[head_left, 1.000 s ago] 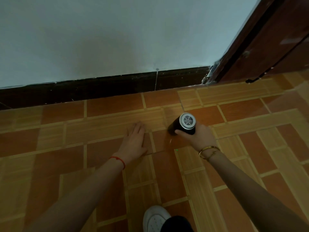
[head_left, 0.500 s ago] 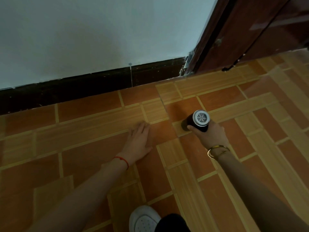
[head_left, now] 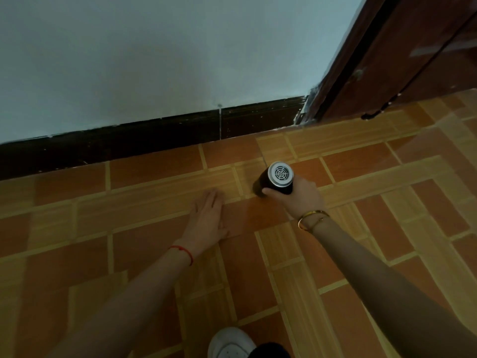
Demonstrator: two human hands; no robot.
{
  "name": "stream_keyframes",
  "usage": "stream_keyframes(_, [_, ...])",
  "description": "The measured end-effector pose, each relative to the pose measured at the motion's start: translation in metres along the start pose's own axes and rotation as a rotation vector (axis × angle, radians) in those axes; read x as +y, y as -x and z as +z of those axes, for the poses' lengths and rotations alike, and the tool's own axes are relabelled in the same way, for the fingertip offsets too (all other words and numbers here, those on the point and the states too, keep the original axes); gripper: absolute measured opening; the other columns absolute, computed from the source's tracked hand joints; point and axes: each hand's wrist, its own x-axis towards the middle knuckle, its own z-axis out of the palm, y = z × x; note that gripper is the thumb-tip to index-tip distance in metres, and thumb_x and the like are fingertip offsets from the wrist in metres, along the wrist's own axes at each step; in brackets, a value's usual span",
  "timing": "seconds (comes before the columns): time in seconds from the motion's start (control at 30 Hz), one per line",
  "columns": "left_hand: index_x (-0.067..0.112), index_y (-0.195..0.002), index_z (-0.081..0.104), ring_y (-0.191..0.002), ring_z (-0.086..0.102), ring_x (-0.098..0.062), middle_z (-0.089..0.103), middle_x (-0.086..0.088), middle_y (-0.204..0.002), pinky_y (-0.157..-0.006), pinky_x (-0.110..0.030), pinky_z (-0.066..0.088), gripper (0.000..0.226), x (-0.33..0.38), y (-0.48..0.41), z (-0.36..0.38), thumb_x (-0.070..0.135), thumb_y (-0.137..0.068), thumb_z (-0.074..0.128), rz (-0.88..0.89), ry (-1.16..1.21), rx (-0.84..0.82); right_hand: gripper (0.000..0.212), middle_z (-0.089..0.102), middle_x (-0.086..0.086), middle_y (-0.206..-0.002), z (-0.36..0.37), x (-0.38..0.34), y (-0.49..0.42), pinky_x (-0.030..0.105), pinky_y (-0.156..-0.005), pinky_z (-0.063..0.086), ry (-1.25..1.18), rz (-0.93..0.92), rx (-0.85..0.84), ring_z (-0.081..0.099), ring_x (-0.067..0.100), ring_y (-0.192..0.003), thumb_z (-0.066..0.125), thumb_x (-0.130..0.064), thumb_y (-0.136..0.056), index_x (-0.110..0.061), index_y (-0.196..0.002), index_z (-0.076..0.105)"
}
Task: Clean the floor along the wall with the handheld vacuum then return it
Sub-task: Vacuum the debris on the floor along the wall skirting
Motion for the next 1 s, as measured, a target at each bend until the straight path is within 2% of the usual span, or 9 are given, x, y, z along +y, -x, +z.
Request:
stream_keyframes(0.07, [0.013,-0.157,0.01,-0.153,0.0,-0.028,0.004,-0.009,-0.166,-0.121,-0.05,-0.001,0.091,-0.009,0.004,-0.005,0.031,-0.089,0.068,-0.016,0.001,0.014,0.079,0.07,0.003,-0.096,0.001,-0.006,-0.009,0.038,-0.071,0.058,-0.008,0.005,0.024,0.067,0.021,-0.089,0.061,-0.075,-0.06,-0.016,-0.113,0.06])
stream_keyframes(0.17, [0.012,-0.157,0.011,-0.153,0.0,-0.028,0.003,-0.01,-0.166,-0.121,-0.049,-0.001,0.089,-0.023,0.008,-0.011,0.031,-0.09,0.066,-0.062,0.015,0.023,0.072,0.07,0.007,-0.104,0.002,-0.015,-0.022,0.038,-0.073,0.057,0.021,0.04,0.1,0.066,0.025,-0.094,0.068,-0.064,-0.069,-0.016,-0.121,0.056])
stream_keyframes(0.27, [0.013,-0.156,0.012,-0.153,0.0,-0.027,0.004,-0.009,-0.166,-0.121,-0.049,-0.002,0.087,-0.039,0.013,-0.017,0.034,-0.091,0.065,-0.097,0.018,0.037,0.072,0.069,0.01,-0.107,0.007,-0.024,-0.035,0.04,-0.074,0.056,0.05,0.075,0.146,0.065,0.029,-0.095,0.068,-0.062,-0.071,-0.016,-0.125,0.054])
stream_keyframes(0.4, [0.013,-0.156,0.012,-0.153,0.001,-0.027,0.006,-0.01,-0.165,-0.121,-0.049,-0.003,0.087,-0.058,0.02,-0.023,0.033,-0.091,0.065,-0.145,0.035,0.067,0.067,0.068,0.01,-0.11,0.02,-0.044,-0.046,0.032,-0.069,0.05,0.048,0.035,0.173,0.065,0.027,-0.097,0.068,-0.059,-0.074,-0.013,-0.121,0.055])
stream_keyframes(0.53, [0.014,-0.156,0.013,-0.153,0.003,-0.026,0.008,-0.01,-0.165,-0.123,-0.051,0.0,0.087,-0.076,0.026,-0.026,0.033,-0.09,0.066,-0.201,0.048,0.1,0.068,0.069,0.007,-0.107,0.038,-0.071,-0.054,0.029,-0.065,0.048,0.058,-0.062,0.112,0.065,0.023,-0.093,0.066,-0.062,-0.074,-0.015,-0.121,0.055])
stream_keyframes(0.7, [0.014,-0.155,0.016,-0.153,0.005,-0.026,0.011,-0.01,-0.164,-0.124,-0.052,0.002,0.085,-0.09,0.033,-0.027,0.033,-0.09,0.067,-0.245,0.094,0.139,0.072,0.068,0.003,-0.115,0.059,-0.106,-0.055,0.02,-0.073,0.044,0.014,-0.269,-0.067,0.063,0.017,-0.103,0.068,-0.059,-0.074,-0.014,-0.127,0.054])
stream_keyframes(0.77, [0.013,-0.155,0.017,-0.153,0.007,-0.026,0.012,-0.011,-0.164,-0.123,-0.051,0.002,0.084,-0.094,0.036,-0.027,0.033,-0.09,0.066,-0.249,0.1,0.152,0.074,0.067,0.003,-0.118,0.064,-0.115,-0.055,0.021,-0.077,0.047,0.015,-0.322,-0.125,0.062,0.017,-0.106,0.068,-0.059,-0.074,-0.015,-0.13,0.052])
stream_keyframes(0.83, [0.012,-0.155,0.019,-0.153,0.008,-0.027,0.014,-0.011,-0.163,-0.123,-0.051,0.002,0.083,-0.097,0.039,-0.028,0.033,-0.09,0.066,-0.253,0.099,0.163,0.074,0.066,0.003,-0.12,0.067,-0.12,-0.055,0.023,-0.081,0.049,-0.008,-0.321,-0.123,0.062,0.018,-0.109,0.068,-0.058,-0.074,-0.014,-0.132,0.05])
stream_keyframes(1.0, [0.013,-0.154,0.021,-0.153,0.009,-0.027,0.014,-0.011,-0.164,-0.123,-0.05,0.0,0.081,-0.107,0.048,-0.03,0.034,-0.09,0.066,-0.273,0.099,0.18,0.071,0.066,0.006,-0.119,0.062,-0.124,-0.052,0.021,-0.072,0.044,-0.004,-0.225,-0.004,0.062,0.021,-0.107,0.069,-0.053,-0.078,-0.014,-0.133,0.049])
